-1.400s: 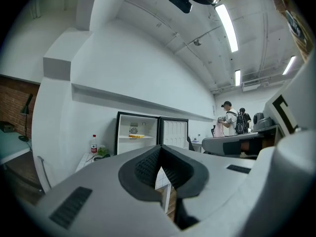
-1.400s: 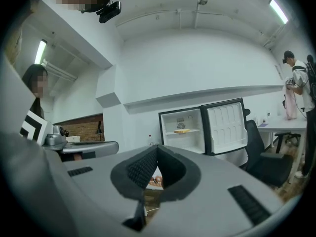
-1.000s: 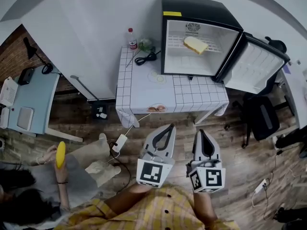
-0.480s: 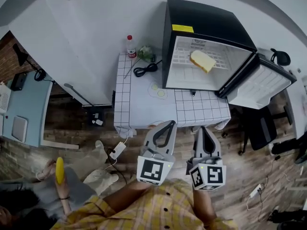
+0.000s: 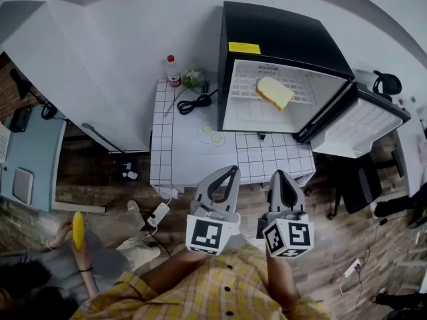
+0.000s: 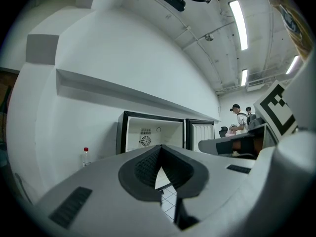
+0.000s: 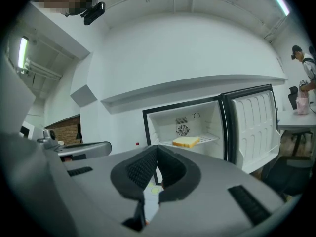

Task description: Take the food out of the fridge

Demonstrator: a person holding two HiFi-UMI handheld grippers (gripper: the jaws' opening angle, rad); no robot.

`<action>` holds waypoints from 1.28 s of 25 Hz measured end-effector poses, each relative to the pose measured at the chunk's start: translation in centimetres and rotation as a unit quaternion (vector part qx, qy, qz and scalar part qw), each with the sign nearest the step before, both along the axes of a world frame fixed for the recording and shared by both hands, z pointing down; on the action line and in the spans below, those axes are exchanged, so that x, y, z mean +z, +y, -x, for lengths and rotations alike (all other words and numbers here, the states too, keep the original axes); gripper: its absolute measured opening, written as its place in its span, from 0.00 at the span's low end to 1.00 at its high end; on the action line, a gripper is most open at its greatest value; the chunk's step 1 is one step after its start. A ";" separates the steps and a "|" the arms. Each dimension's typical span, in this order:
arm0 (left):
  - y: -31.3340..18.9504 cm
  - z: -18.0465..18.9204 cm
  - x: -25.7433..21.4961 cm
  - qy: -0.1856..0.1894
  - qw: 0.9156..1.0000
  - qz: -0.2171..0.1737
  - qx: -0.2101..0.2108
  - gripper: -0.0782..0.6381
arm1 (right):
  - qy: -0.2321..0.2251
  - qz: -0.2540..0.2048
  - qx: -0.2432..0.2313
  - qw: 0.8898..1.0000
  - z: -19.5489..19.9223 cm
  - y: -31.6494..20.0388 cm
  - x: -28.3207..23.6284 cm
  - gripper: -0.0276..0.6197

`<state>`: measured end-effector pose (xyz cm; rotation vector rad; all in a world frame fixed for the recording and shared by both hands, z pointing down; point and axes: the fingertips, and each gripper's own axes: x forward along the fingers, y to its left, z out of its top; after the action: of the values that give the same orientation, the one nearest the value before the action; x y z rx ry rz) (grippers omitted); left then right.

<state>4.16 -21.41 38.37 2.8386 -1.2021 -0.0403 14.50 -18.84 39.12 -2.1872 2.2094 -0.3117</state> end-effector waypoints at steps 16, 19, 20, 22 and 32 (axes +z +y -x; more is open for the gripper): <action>-7.2 -6.8 0.7 -0.018 0.999 -0.011 -0.025 0.12 | -0.026 0.036 -0.046 0.998 -6.0 -9.0 2.9 0.05; -7.9 -7.8 0.8 -0.022 0.999 -0.014 -0.028 0.12 | -0.067 0.042 -0.052 0.995 -7.0 -10.4 3.9 0.05; -8.1 -8.0 0.8 -0.023 0.999 -0.014 -0.029 0.12 | -0.099 0.045 -0.055 0.993 -7.4 -10.9 4.4 0.05; -8.4 -8.4 0.9 -0.026 0.999 -0.014 -0.033 0.12 | -0.201 0.045 -0.073 0.976 -8.1 -12.2 5.3 0.05; -8.8 -8.9 1.4 -0.042 0.998 -0.012 -0.045 0.12 | -0.613 -0.013 -0.087 0.785 -12.7 -17.9 9.6 0.39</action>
<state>13.07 -30.23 39.73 2.8311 -1.3542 0.0625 27.22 -36.73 48.72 -1.0604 1.5193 -1.2402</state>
